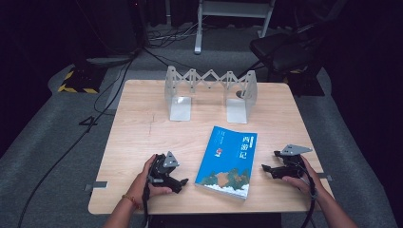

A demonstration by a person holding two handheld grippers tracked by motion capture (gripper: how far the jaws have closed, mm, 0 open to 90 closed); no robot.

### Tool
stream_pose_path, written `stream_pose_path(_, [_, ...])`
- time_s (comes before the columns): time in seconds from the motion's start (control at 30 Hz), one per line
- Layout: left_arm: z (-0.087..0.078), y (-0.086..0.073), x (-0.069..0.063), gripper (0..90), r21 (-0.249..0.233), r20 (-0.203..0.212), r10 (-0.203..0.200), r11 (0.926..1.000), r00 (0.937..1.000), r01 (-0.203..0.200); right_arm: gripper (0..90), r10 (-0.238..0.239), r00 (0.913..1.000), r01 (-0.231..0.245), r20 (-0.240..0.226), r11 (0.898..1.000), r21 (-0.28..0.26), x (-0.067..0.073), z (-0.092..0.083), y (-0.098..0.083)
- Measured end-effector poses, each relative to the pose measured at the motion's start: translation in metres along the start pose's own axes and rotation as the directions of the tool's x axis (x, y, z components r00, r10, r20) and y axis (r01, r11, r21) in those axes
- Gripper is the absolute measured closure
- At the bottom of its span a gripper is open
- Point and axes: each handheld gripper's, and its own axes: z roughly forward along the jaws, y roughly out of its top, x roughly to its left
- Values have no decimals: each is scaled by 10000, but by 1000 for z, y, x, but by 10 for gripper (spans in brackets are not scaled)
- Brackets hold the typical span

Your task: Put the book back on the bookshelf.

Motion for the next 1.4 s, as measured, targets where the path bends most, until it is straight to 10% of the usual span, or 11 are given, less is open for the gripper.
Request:
stream_pose_path(0.63, [-3,-3,-16,37,-66,156,165,9998,9997,-164,225,-587,9962,622,-647,9966,532,9,1,10])
stream_pose_path(1.07, [-2,-2,-23,38,-100,211,249,9996,9995,-246,246,-1786,9686,1930,-1731,9787,702,45,5,24])
stream_pose_path(1.4, [-1,-2,-22,36,-102,285,295,9995,9992,-293,250,-1853,9669,2000,-1755,9773,701,50,5,24])
